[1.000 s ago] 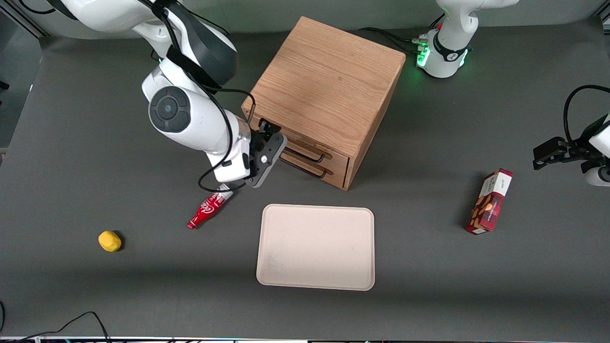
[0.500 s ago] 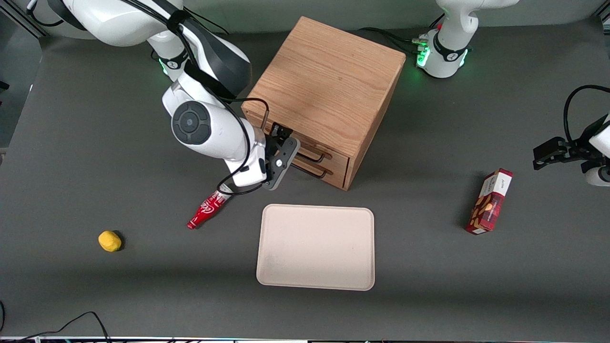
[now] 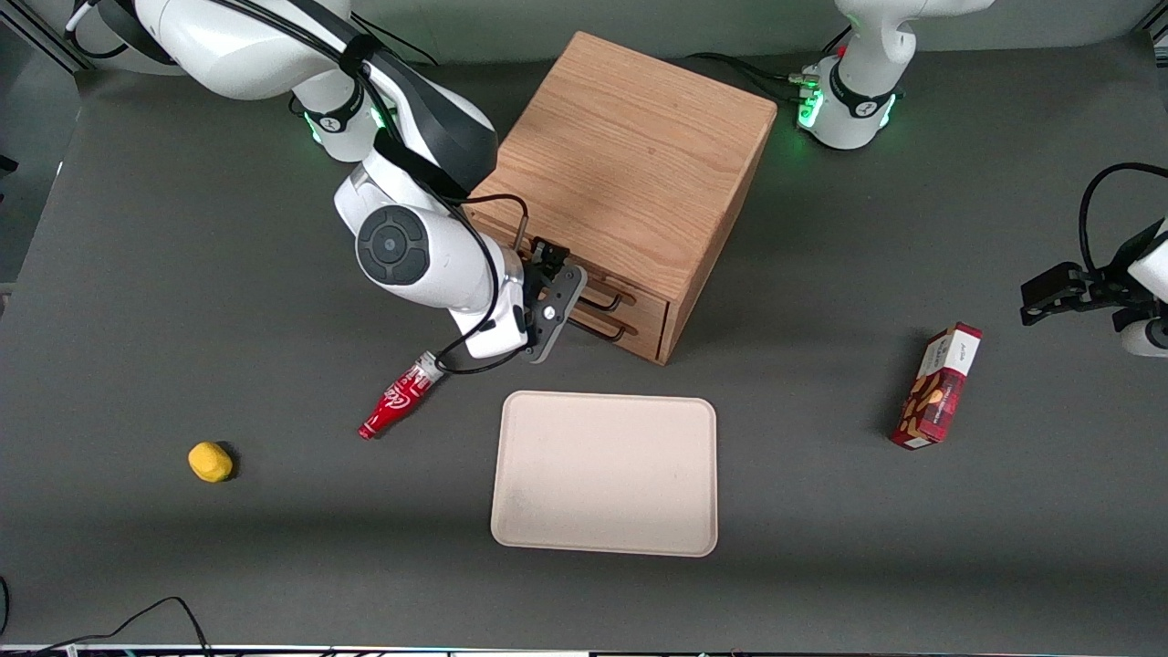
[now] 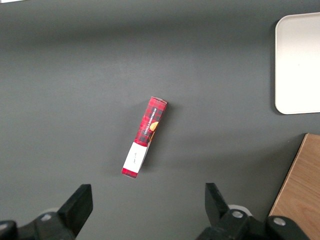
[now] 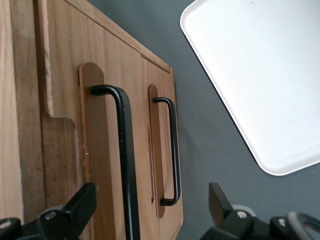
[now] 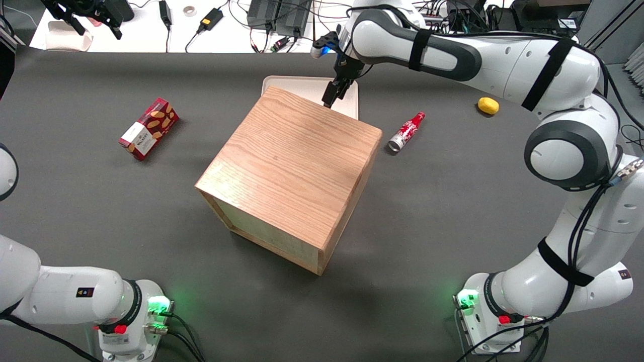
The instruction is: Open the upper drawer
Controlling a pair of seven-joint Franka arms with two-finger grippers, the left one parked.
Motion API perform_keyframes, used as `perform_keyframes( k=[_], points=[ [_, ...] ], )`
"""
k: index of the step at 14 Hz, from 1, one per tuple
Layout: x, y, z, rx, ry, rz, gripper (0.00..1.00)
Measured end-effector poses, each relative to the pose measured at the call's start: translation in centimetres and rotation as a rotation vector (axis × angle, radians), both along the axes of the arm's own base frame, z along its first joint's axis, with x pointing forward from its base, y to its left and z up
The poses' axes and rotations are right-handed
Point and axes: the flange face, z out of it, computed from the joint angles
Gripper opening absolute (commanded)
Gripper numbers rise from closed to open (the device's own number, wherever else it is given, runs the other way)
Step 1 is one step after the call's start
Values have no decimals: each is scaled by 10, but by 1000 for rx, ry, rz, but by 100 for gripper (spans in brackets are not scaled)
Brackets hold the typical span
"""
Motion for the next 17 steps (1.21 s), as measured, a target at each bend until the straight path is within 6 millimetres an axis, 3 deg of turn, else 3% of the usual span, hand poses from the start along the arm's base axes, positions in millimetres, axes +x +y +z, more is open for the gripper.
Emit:
perform_keyframes(
  k=[13,17],
  points=[
    [13,-1,-29,19,-7,-15,100],
    [24,-11,-33,-2,-52,5,100]
  ],
)
